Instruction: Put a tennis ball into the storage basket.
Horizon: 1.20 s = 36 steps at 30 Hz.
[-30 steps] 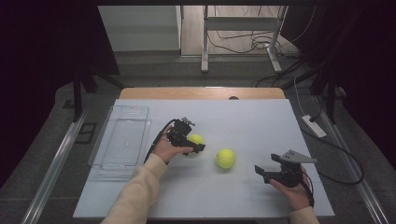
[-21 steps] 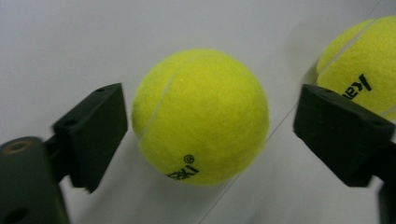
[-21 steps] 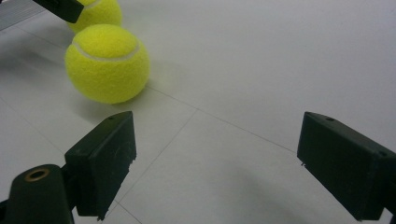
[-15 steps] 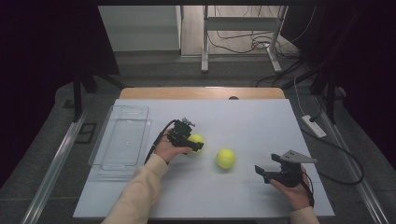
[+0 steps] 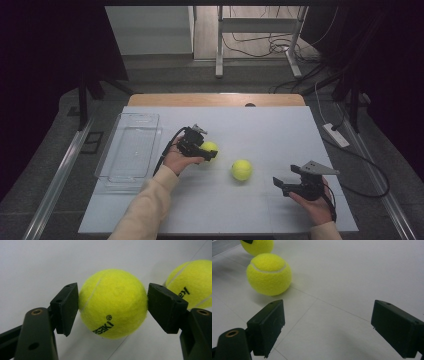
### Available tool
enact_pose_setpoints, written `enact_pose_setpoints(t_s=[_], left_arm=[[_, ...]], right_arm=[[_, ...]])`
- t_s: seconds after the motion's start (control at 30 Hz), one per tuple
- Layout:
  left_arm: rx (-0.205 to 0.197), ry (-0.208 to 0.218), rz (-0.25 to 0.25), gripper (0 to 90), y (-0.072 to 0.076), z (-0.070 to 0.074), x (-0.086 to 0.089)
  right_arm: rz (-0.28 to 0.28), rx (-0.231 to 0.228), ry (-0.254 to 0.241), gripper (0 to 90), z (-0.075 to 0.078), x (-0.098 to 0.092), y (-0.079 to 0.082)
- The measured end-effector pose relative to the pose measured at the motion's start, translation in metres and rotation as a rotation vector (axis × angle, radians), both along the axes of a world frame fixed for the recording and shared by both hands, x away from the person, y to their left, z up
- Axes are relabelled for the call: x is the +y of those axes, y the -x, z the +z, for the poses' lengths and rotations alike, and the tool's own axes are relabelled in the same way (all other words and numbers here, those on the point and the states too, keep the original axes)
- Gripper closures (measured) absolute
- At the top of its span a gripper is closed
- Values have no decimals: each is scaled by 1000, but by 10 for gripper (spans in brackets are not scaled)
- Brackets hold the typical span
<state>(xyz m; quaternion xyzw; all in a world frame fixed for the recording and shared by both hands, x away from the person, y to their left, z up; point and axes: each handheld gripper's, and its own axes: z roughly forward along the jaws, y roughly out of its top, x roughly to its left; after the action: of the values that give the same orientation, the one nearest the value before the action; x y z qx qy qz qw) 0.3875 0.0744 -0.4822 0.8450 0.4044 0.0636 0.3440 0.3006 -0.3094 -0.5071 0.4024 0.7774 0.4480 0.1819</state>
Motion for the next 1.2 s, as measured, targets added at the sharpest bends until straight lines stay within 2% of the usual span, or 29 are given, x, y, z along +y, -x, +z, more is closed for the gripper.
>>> enact_pose_setpoints(t_s=[0.1, 0.2, 0.37, 0.63, 0.97, 1.2], left_arm=[[-3, 8, 4, 284, 1, 3, 2], [-5, 35, -3, 284, 4, 7, 3], [-23, 28, 1, 284, 7, 12, 5], [-62, 43, 11, 289, 11, 20, 12], [-59, 38, -17, 301, 12, 22, 16], [-101, 52, -3, 301, 13, 39, 22]], right_arm=[[0, -1, 0, 119, 0, 0, 0], [0, -1, -1, 119, 0, 0, 0], [-1, -2, -1, 119, 0, 0, 0], [-3, -2, -1, 119, 0, -1, 0], [-6, -2, -3, 119, 1, -1, 0], [-7, -3, -4, 119, 1, -1, 0]])
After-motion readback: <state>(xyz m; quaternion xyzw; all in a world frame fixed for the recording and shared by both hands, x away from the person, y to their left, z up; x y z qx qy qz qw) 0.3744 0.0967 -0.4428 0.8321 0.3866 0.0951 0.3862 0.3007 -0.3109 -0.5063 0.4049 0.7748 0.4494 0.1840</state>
